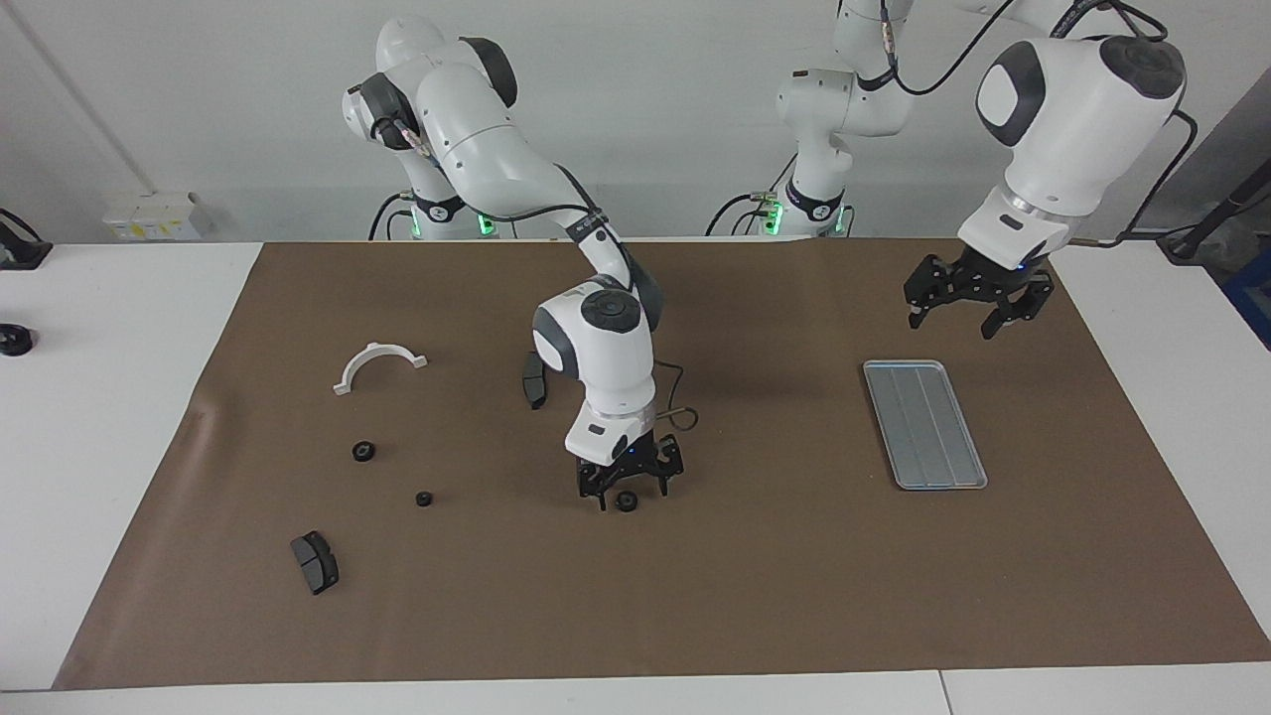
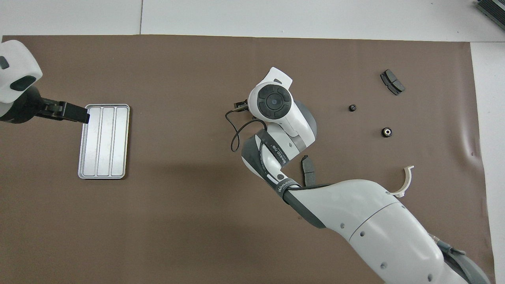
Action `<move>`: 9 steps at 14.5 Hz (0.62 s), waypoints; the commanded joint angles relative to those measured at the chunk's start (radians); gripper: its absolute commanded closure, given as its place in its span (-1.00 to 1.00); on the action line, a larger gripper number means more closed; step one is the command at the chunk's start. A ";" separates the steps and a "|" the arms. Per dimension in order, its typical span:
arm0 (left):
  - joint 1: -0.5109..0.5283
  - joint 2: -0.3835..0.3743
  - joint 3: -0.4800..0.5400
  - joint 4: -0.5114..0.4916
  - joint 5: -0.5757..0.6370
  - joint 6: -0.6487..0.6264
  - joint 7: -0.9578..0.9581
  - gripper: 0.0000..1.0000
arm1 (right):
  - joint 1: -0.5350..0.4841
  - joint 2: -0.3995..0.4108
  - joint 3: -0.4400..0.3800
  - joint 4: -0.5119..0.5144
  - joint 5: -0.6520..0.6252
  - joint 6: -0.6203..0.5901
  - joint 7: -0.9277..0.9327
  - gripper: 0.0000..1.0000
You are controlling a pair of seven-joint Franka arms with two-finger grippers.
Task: Place bearing gear from tray to pile
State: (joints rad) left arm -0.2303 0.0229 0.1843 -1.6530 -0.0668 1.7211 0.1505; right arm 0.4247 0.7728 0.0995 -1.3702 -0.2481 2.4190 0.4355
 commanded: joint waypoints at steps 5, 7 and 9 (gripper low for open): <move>0.112 0.014 -0.006 0.195 0.018 -0.297 0.003 -1.00 | 0.005 0.014 0.000 0.031 -0.028 -0.018 0.020 -0.25; 0.112 0.070 -0.002 0.315 0.024 -0.391 0.003 -1.00 | 0.002 0.013 0.000 0.030 -0.028 -0.018 0.019 -0.07; 0.103 0.065 -0.009 0.314 0.047 -0.388 -0.003 -1.00 | -0.003 0.011 0.000 0.026 -0.030 -0.020 0.019 -0.07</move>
State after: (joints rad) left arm -0.1236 0.0431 0.1836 -1.4092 -0.0572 1.3759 0.1537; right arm 0.4282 0.7736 0.0965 -1.3638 -0.2507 2.4157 0.4355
